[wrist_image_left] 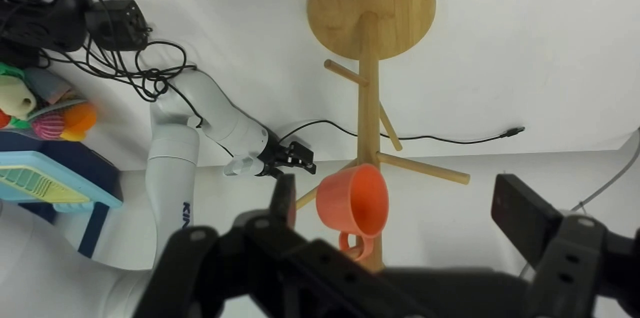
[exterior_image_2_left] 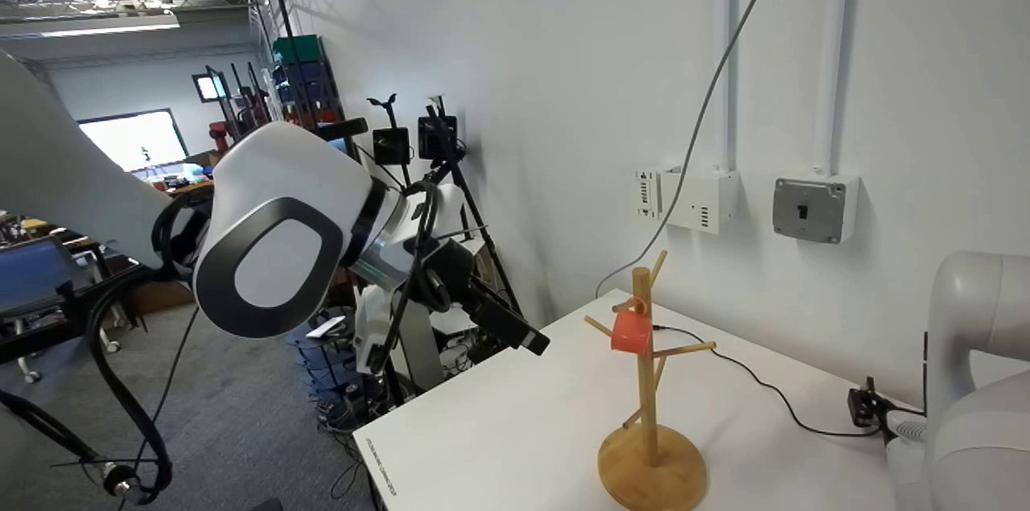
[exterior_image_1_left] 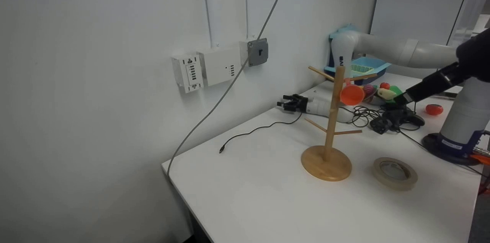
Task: Take the cup off the stand and place it on the table
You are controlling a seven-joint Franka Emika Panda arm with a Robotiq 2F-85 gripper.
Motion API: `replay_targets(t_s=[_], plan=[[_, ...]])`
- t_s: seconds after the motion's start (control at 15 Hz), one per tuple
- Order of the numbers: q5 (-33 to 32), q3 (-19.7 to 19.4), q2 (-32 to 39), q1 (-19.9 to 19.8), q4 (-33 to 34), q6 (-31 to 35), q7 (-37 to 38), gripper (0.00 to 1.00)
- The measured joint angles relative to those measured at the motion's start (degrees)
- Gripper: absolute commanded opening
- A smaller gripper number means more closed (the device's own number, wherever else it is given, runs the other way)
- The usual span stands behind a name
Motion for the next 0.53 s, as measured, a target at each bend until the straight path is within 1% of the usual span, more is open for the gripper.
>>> replay_targets(t_s=[0.33,0.4,0.53], plan=[[0.0,0.52,0.11,-0.46,0.04,0.0,0.17,1.0],[0.0,1.22,0.08,-1.28,0.17,0.0,0.56,1.0],[0.0,3.77,0.05,-4.36,0.69,0.37,1.65,1.0]])
